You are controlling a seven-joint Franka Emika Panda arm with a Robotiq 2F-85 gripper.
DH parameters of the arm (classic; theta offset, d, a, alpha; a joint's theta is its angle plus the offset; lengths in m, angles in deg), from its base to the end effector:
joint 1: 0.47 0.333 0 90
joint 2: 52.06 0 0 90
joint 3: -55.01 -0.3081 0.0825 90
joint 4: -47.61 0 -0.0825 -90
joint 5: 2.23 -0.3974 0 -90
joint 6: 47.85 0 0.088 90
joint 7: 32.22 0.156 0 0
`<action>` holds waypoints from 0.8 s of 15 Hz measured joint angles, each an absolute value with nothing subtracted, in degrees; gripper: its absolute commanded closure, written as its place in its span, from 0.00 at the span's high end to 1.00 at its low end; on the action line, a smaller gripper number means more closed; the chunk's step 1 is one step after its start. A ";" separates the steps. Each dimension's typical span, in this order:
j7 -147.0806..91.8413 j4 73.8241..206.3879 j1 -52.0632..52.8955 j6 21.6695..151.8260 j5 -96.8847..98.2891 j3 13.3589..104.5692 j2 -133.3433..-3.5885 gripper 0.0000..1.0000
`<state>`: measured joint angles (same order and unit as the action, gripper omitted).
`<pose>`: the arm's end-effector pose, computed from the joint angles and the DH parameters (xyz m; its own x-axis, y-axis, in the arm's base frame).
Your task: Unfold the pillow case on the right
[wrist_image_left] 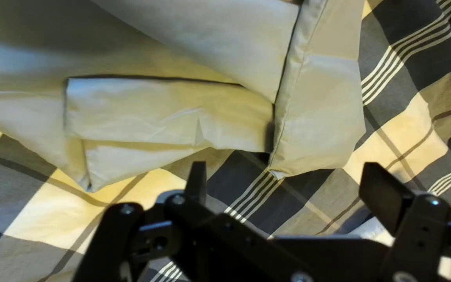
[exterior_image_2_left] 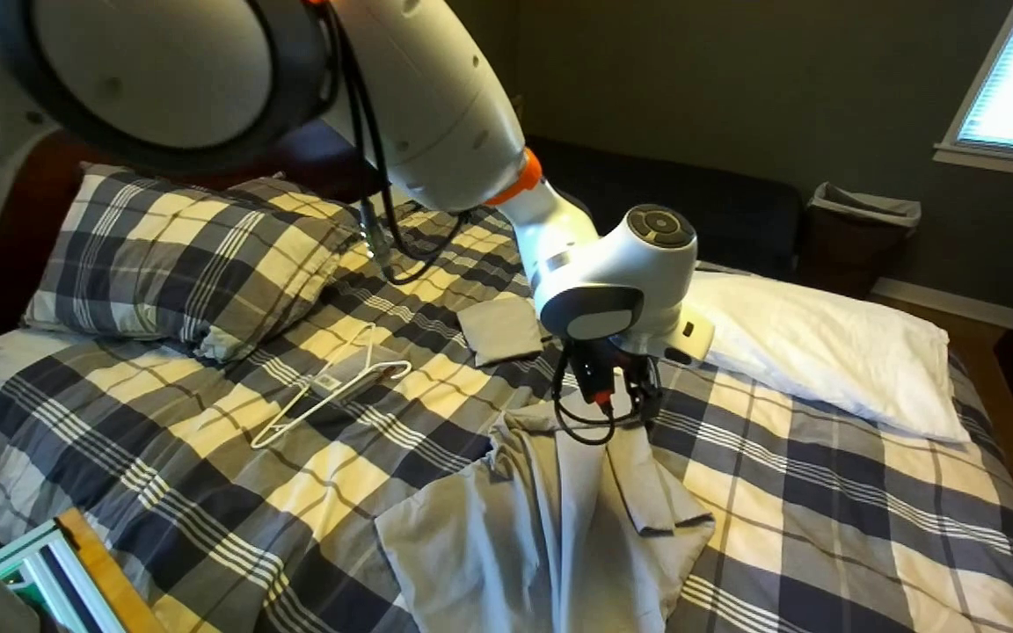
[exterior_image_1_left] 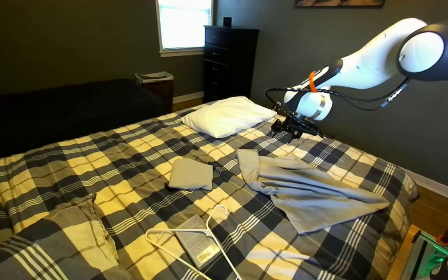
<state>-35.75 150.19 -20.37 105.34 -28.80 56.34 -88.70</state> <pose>0.6463 -0.2543 0.1534 0.7355 -0.6466 0.2024 -0.5935 -0.7589 -0.2678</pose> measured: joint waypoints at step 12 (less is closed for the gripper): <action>-34.19 138.38 -20.74 110.04 -28.05 52.72 -100.90 1.00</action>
